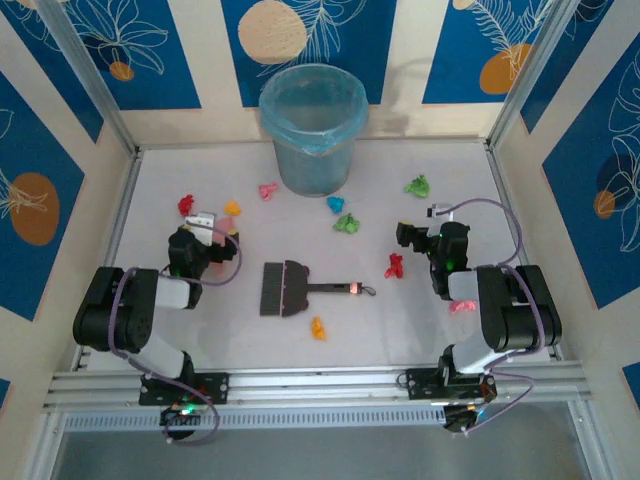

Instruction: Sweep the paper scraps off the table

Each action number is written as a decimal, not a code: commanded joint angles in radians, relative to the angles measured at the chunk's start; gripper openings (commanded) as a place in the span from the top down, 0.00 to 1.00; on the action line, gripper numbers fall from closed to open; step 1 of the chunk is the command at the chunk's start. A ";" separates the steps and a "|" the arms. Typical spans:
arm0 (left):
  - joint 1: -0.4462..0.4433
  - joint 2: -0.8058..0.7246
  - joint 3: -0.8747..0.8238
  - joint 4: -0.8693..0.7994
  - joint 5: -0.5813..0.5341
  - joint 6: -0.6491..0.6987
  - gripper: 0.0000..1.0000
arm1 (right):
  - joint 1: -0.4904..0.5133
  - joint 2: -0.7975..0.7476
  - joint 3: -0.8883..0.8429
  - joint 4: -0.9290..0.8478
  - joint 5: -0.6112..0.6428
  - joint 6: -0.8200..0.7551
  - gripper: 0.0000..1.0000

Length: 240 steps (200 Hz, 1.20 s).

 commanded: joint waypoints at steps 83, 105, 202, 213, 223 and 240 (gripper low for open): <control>0.010 -0.004 0.009 0.004 0.024 0.010 0.00 | -0.005 0.004 0.019 0.003 -0.016 -0.014 0.01; 0.010 -0.003 0.008 0.006 0.024 0.010 0.00 | -0.006 0.004 0.018 0.003 -0.017 -0.014 0.01; 0.010 -0.004 0.009 0.004 0.026 0.009 0.00 | -0.011 0.003 0.021 -0.001 -0.031 -0.012 0.01; 0.010 -0.005 0.008 0.006 0.021 0.009 0.00 | -0.009 0.001 0.016 0.005 -0.030 -0.015 0.01; 0.010 -0.007 0.008 0.008 0.010 0.009 0.00 | -0.001 -0.005 0.017 0.001 -0.042 -0.029 0.01; 0.010 -0.050 -0.010 0.010 -0.027 -0.006 0.00 | 0.007 -0.048 0.022 -0.036 -0.036 -0.040 0.01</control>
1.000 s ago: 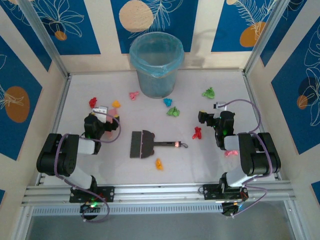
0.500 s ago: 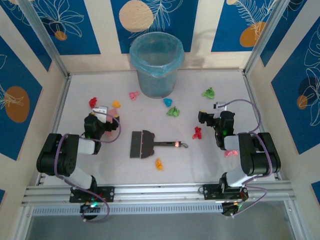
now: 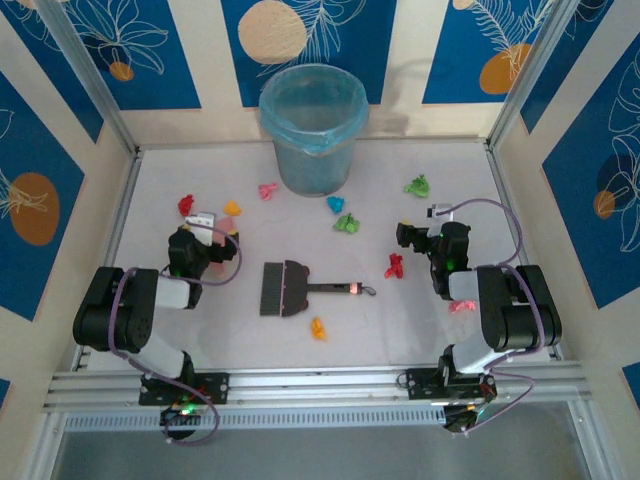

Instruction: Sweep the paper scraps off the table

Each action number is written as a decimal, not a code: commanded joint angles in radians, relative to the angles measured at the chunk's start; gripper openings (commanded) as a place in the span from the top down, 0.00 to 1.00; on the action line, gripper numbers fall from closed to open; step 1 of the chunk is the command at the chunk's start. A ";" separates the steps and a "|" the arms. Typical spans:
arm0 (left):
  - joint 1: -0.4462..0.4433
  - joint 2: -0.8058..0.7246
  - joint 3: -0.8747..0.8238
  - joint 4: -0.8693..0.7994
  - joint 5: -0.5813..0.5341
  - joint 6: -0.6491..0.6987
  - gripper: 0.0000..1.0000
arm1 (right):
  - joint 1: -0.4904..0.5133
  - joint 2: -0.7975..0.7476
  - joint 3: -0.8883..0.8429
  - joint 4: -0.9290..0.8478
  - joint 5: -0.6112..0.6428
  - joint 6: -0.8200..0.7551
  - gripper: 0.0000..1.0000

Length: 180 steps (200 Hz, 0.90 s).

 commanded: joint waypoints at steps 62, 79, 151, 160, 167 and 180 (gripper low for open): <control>-0.011 -0.388 0.010 -0.197 -0.088 -0.179 0.00 | 0.168 -0.255 0.069 -0.210 0.169 -0.126 0.01; -0.009 -0.449 0.000 -0.205 -0.112 -0.368 0.00 | 0.205 -0.308 0.076 -0.225 0.161 -0.120 0.01; 0.006 -0.470 0.023 -0.253 0.057 -0.796 0.00 | 0.061 -0.532 0.099 -0.391 -0.140 0.519 0.01; 0.005 -0.446 0.051 -0.272 0.114 -0.784 0.00 | 0.062 -0.521 0.133 -0.448 -0.162 0.521 0.01; 0.002 -0.432 0.079 -0.301 0.146 -0.786 0.00 | 0.065 -0.506 0.170 -0.494 -0.191 0.523 0.00; -0.016 -0.419 0.112 -0.374 0.144 -0.815 0.00 | 0.093 -0.473 0.231 -0.570 -0.247 0.513 0.06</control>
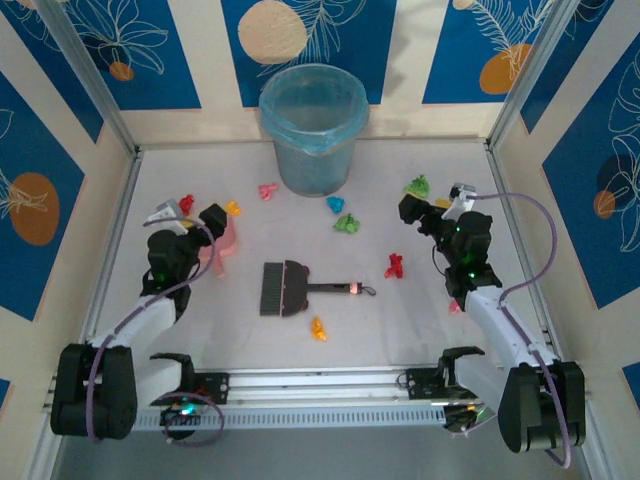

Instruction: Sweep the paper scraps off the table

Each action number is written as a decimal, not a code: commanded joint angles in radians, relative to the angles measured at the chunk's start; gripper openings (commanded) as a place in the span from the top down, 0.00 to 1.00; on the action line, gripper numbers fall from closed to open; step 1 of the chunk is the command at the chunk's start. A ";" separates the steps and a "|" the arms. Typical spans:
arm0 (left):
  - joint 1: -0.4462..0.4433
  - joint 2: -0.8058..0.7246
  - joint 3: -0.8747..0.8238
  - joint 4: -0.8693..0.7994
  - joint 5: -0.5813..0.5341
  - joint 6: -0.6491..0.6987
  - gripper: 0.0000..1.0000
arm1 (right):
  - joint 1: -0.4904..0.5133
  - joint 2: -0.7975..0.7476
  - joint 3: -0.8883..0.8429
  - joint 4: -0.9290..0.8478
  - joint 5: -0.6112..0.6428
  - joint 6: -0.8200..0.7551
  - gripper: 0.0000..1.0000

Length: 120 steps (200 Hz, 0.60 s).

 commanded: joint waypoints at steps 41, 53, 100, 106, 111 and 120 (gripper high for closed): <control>-0.173 -0.012 0.231 -0.567 -0.106 -0.137 0.00 | 0.285 0.208 0.402 -0.717 -0.085 -0.068 0.16; -0.240 -0.020 0.275 -0.697 -0.179 -0.176 0.01 | 0.353 0.254 0.459 -0.858 -0.083 -0.103 0.20; -0.378 -0.015 0.376 -1.074 -0.223 -0.418 0.01 | 0.479 0.311 0.446 -1.063 -0.154 -0.136 0.24; -0.392 -0.020 0.380 -1.121 -0.230 -0.434 0.01 | 0.506 0.321 0.445 -1.068 -0.131 -0.146 0.24; -0.402 -0.029 0.378 -1.144 -0.236 -0.446 0.01 | 0.525 0.333 0.442 -1.071 -0.115 -0.157 0.24; -0.421 -0.049 0.365 -1.176 -0.250 -0.472 0.00 | 0.555 0.365 0.448 -1.080 -0.100 -0.177 0.24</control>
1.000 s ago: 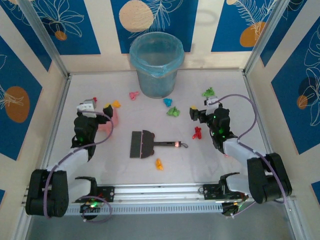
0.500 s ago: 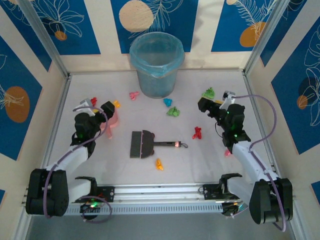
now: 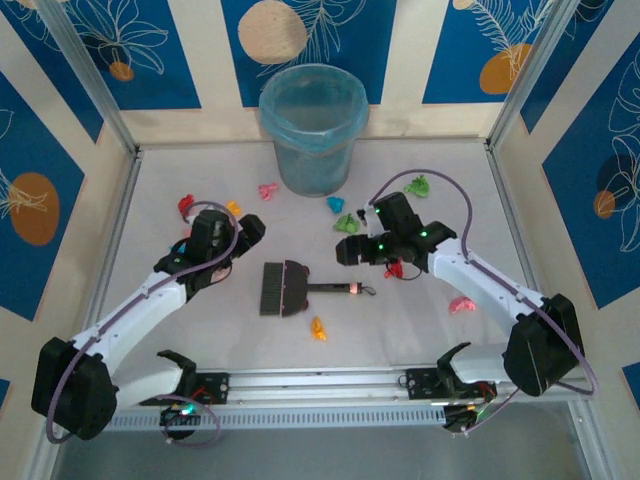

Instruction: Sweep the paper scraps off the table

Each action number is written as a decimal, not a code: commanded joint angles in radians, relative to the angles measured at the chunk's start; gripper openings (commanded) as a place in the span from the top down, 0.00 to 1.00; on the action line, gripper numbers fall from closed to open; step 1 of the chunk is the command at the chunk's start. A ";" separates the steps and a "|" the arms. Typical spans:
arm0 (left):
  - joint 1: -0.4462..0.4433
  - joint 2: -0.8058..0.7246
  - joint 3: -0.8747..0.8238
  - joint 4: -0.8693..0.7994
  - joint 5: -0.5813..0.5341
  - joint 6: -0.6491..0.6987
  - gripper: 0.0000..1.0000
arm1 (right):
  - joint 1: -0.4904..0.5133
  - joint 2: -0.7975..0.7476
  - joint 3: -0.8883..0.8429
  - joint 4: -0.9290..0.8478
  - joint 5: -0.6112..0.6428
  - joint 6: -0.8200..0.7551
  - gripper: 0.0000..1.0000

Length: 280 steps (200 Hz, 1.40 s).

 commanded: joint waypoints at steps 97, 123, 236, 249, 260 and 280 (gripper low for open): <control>-0.060 -0.284 -0.173 -0.198 -0.099 0.046 0.00 | 0.211 0.415 0.176 -0.167 0.244 -0.282 0.35; -0.060 -0.294 -0.197 -0.155 -0.109 0.107 0.00 | 0.224 0.430 0.168 -0.129 0.263 -0.342 0.34; -0.060 -0.363 -0.243 -0.117 -0.152 0.154 0.00 | 0.262 0.447 0.125 -0.085 0.300 -0.411 0.47; -0.059 -0.376 -0.251 -0.111 -0.159 0.155 0.00 | 0.276 0.445 0.123 -0.093 0.315 -0.412 0.47; -0.060 -0.384 -0.259 -0.106 -0.166 0.155 0.00 | 0.288 0.446 0.124 -0.105 0.336 -0.411 0.46; -0.060 -0.387 -0.261 -0.101 -0.172 0.167 0.00 | 0.286 0.454 0.128 -0.126 0.342 -0.405 0.44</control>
